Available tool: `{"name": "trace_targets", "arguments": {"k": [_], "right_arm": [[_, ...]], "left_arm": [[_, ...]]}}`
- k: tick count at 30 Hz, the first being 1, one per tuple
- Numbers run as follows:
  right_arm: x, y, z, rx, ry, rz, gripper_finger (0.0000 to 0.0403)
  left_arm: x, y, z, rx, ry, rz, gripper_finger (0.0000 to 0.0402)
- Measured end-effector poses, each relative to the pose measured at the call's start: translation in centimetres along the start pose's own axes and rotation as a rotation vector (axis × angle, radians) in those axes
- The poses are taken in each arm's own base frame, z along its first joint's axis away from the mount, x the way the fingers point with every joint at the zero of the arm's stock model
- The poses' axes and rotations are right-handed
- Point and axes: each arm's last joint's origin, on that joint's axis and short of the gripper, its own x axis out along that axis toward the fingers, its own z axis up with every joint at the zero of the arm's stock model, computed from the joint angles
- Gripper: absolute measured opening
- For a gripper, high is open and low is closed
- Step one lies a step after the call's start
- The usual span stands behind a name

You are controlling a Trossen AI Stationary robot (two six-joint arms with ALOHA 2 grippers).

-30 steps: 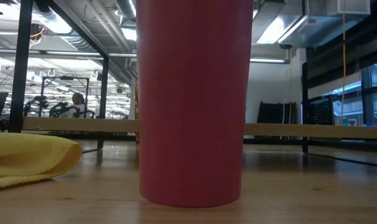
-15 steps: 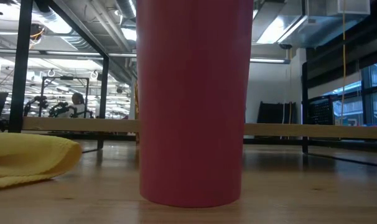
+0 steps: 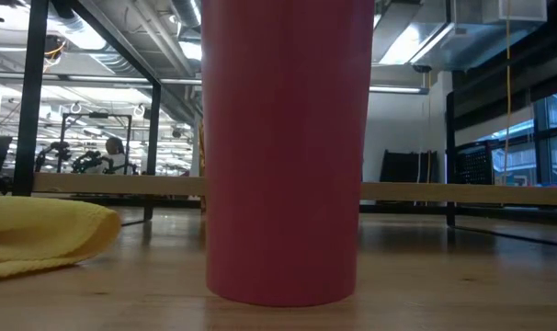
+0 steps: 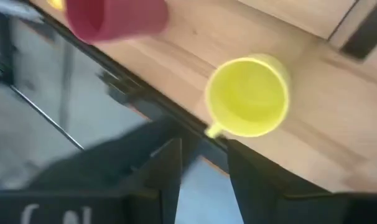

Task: Stack small to large cups/mugs on shelf
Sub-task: Put the yellow mug on the shelf

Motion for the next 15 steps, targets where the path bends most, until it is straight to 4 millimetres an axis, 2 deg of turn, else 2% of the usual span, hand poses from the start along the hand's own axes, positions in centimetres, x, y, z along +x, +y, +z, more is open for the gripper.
{"name": "trace_targets", "arguments": {"k": [4,8,11,15], "right_arm": [[0.0,-0.7,-3.0,0.091,-0.098,0.106,0.0131],[1.5,-0.7,-5.4,0.161,-0.110,0.166,0.0131],[3.6,-0.7,-6.4,0.165,-0.078,0.103,0.0131],[6.2,-1.5,-7.2,0.144,-0.011,-0.078,0.0131]], "left_arm": [[0.0,0.0,0.0,0.000,0.001,0.000,0.0031],[0.0,0.0,0.0,0.000,0.000,0.000,0.0031],[0.0,0.0,0.0,0.000,0.000,0.000,0.0031],[0.0,0.0,0.0,0.000,0.001,0.001,0.0031]]}}
